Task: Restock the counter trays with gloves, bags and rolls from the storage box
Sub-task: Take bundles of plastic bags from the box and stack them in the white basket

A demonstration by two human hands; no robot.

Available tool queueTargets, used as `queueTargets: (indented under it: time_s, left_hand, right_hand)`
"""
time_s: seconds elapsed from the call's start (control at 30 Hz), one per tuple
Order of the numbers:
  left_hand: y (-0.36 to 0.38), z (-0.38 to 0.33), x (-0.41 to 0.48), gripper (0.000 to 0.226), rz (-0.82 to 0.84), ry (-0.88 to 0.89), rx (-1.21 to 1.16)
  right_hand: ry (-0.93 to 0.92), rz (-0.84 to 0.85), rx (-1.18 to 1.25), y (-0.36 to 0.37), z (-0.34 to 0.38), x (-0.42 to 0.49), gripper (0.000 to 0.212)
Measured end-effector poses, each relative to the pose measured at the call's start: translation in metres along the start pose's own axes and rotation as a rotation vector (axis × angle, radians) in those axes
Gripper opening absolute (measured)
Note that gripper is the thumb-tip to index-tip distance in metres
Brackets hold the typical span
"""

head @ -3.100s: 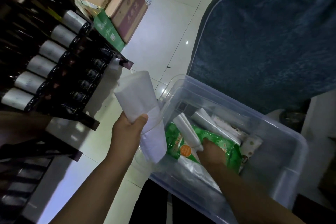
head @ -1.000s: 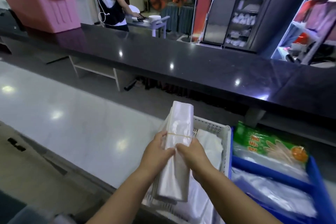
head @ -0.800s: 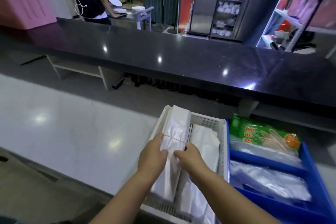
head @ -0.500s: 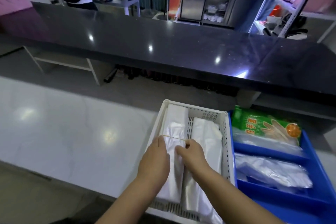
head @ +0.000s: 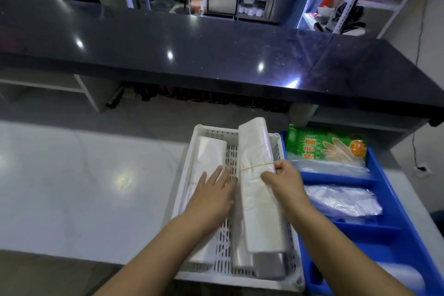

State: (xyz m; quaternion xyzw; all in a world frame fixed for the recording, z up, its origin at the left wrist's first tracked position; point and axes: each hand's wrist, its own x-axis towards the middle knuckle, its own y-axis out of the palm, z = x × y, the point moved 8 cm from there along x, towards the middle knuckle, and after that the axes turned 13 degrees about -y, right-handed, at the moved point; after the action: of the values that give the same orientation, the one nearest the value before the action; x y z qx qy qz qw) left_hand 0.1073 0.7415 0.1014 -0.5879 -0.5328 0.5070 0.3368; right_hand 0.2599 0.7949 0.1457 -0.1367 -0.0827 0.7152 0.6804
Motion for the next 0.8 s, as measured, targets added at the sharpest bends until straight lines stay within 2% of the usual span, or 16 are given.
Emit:
queueTargets:
  time_s: [0.17, 0.27, 0.33, 0.43, 0.53, 0.6, 0.7, 0.8]
  left_hand:
    - [0.024, 0.01, 0.001, 0.061, 0.065, -0.025, 0.186]
    - [0.016, 0.008, 0.001, 0.052, 0.079, -0.024, 0.176]
    - [-0.002, 0.006, 0.001, 0.041, 0.038, -0.071, -0.044]
    - [-0.026, 0.017, -0.005, 0.034, -0.012, -0.25, -0.483]
    - [-0.02, 0.023, -0.017, 0.03, 0.164, -0.426, -1.021]
    - [-0.021, 0.021, -0.024, 0.022, 0.245, -0.417, -1.264]
    - [-0.039, 0.038, -0.033, 0.013, 0.076, -0.423, -1.297]
    - [-0.056, 0.063, -0.042, 0.013, -0.119, -0.491, -1.169]
  right_hand:
    - [-0.024, -0.099, 0.015, -0.032, 0.0, -0.001, 0.02]
    - [-0.019, -0.105, 0.05, -0.041, -0.003, -0.003, 0.021]
    - [-0.022, -0.101, 0.1, -0.037, -0.004, -0.007, 0.02]
    - [0.03, -0.037, 0.187, -0.012, -0.012, -0.014, 0.021]
    - [0.101, 0.052, 0.328, 0.025, -0.018, -0.023, 0.021]
    - [0.12, 0.12, 0.398, 0.048, -0.016, -0.028, 0.018]
    - [0.061, 0.185, 0.24, 0.061, -0.009, -0.03, 0.002]
    - [-0.192, 0.257, -0.236, 0.056, 0.0, -0.028, 0.013]
